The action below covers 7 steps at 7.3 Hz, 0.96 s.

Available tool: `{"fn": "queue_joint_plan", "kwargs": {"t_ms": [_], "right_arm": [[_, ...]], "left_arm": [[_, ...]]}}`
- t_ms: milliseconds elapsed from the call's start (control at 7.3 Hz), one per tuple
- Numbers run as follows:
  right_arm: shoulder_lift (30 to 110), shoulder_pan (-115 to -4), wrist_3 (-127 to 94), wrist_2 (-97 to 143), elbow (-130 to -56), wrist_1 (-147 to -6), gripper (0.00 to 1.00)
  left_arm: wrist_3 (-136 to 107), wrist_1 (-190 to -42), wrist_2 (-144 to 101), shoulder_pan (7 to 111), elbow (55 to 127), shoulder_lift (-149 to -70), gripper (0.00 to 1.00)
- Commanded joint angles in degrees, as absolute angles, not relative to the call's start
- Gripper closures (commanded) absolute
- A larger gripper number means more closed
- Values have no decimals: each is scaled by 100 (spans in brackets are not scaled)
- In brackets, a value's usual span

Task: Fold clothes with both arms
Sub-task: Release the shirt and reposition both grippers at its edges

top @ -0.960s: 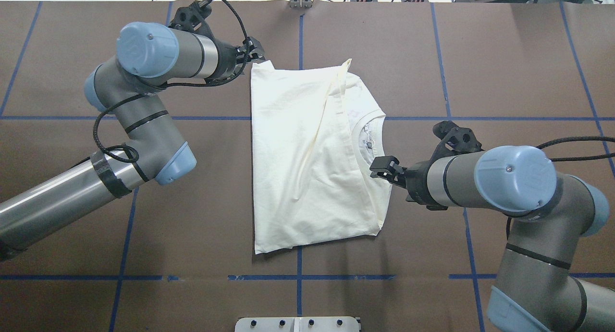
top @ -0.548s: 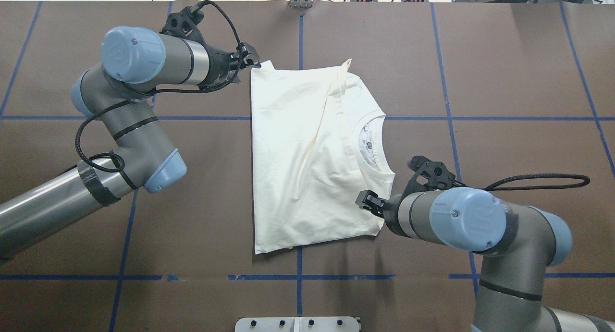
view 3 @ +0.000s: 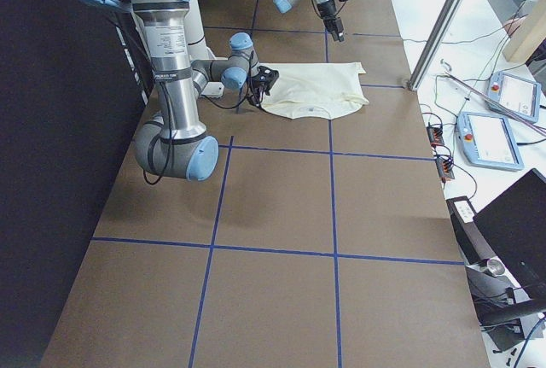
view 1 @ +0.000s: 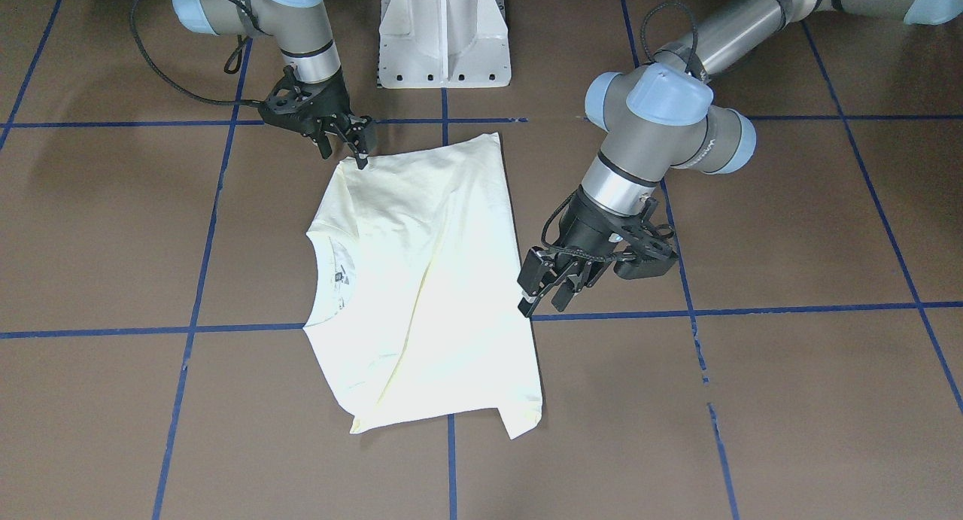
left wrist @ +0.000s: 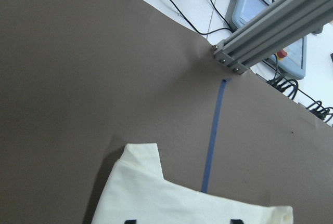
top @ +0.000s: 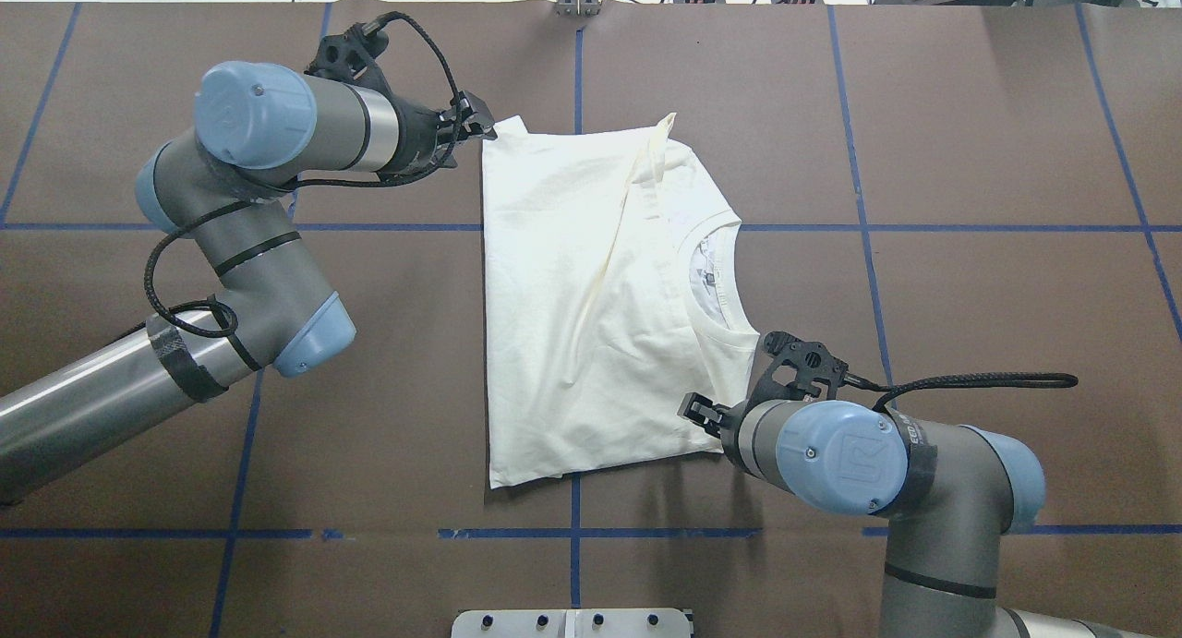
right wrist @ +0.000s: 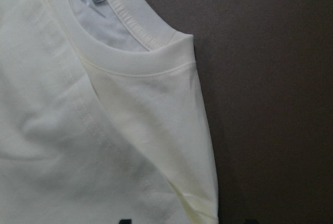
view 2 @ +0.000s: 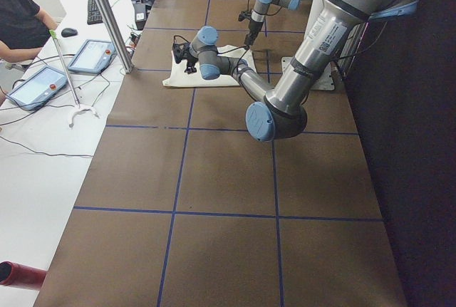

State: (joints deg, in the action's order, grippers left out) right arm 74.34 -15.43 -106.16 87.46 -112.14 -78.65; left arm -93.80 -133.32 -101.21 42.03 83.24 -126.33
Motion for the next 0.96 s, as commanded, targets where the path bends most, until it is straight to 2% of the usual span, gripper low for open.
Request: {"fn": "queue_joint_plan", "kwargs": {"t_ms": [0,274,411,548,685,822], "right_arm": [[7436,-1529,-10608,8736,-11058,-7866,23],[7418,-1494,-10617,8736,-11004,-7866,42],[7357,-1494,-10617,8736,-10995,-7866,42],[7287,-1494,-10617,8736,-10934,-7875,51],[7269,-1503,-10617,8736,-10916,-7875,77],[7269,-1512,-10617,8736,-10907,-7875,96]], "left_arm": [[-9387,-13350,-10107,4184,8314,-12604,31],[-9448,-13395,-10107,4184,8323,-12604,31],[-9474,-13403,-10107,4184,8323,-12604,31],[-9483,-13403,-10107,4184,8323,-12604,31],[-9483,-13403,-10107,4175,8332,-12577,31],[-9483,-13403,-10107,4184,8349,-12568,31]]}}
